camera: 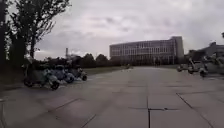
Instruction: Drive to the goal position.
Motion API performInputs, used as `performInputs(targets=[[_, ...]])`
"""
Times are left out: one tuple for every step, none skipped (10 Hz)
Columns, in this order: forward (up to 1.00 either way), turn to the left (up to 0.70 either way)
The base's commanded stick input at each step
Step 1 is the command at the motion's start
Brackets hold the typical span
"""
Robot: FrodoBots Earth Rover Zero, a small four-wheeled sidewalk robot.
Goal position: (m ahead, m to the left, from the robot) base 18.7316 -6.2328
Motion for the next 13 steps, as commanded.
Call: performInputs(targets=[[0.70,-0.35],[0.70,-0.35],[0.70,-0.15],[0.70,0.00],[0.70,0.00],[0.70,0.00],[0.70,0.00],[0.70,0.00],[0.70,0.00],[0.70,0.00],[0.70,0.00],[0.70,0.00],[0.70,0.00]])
